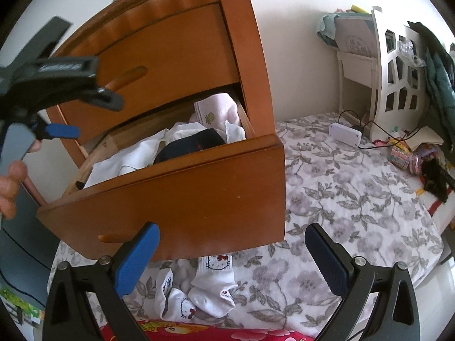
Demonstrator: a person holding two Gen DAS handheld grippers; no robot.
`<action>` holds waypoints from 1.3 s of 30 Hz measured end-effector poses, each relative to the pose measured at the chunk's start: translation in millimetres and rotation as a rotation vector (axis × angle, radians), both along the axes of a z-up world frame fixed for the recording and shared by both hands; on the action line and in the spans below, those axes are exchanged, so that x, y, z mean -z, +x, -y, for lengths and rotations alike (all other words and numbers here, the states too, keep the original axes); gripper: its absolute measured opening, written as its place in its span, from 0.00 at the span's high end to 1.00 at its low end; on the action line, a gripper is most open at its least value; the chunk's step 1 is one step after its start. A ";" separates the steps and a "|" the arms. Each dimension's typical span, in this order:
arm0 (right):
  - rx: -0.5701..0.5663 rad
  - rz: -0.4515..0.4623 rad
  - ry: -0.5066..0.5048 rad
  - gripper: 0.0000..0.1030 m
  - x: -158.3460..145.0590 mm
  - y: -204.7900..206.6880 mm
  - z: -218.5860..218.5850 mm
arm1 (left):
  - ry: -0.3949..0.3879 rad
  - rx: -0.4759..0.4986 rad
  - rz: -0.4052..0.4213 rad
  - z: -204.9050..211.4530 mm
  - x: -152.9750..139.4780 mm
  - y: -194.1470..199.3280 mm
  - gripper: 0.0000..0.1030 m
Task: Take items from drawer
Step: 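Grasp the dark navy sock in the drawer with the left gripper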
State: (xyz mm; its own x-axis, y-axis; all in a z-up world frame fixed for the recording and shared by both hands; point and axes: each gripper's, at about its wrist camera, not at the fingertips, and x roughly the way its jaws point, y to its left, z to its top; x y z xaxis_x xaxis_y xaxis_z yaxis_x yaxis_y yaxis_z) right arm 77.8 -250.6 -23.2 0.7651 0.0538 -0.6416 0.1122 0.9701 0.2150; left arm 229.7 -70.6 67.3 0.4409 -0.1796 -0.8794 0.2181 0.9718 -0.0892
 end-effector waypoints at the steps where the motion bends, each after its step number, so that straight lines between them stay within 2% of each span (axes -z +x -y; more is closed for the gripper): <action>1: 0.002 -0.003 0.006 0.00 0.6 0.8 1.3 | -0.001 0.005 -0.016 2.7 2.3 2.5 0.17; 2: 0.004 -0.009 0.013 0.00 1.4 1.5 2.2 | -0.002 0.011 -0.043 7.9 6.7 6.6 0.22; 14: -0.002 -0.033 0.040 0.00 6.3 6.4 6.0 | -0.029 0.019 -0.224 49.0 55.6 25.8 0.26; 17: -0.002 -0.035 0.047 0.00 7.7 7.1 6.9 | -0.038 0.013 -0.249 54.8 62.8 27.9 0.34; 19: -0.001 -0.038 0.050 0.00 8.4 7.7 7.3 | -0.054 0.015 -0.271 59.7 66.5 26.6 0.35; 26: 0.000 -0.043 0.062 0.00 9.8 8.3 8.9 | -0.062 0.051 -0.259 71.6 62.9 17.0 0.36; 29: 0.004 -0.044 0.066 0.00 10.3 8.6 9.0 | -0.067 0.067 -0.246 75.7 60.9 15.7 0.44; 33: 0.004 -0.044 0.066 0.00 10.6 8.6 9.0 | -0.036 0.054 -0.234 78.2 67.2 19.1 0.55; 34: 0.003 -0.044 0.067 0.00 10.7 8.7 9.3 | -0.037 0.044 -0.235 77.4 69.6 20.6 0.56; 36: 0.003 -0.046 0.071 0.00 11.4 8.8 9.5 | -0.040 0.029 -0.236 71.6 71.6 21.5 0.67; 39: 0.005 -0.052 0.078 0.00 13.3 9.2 10.3 | -0.063 0.030 -0.226 68.6 72.9 20.5 0.74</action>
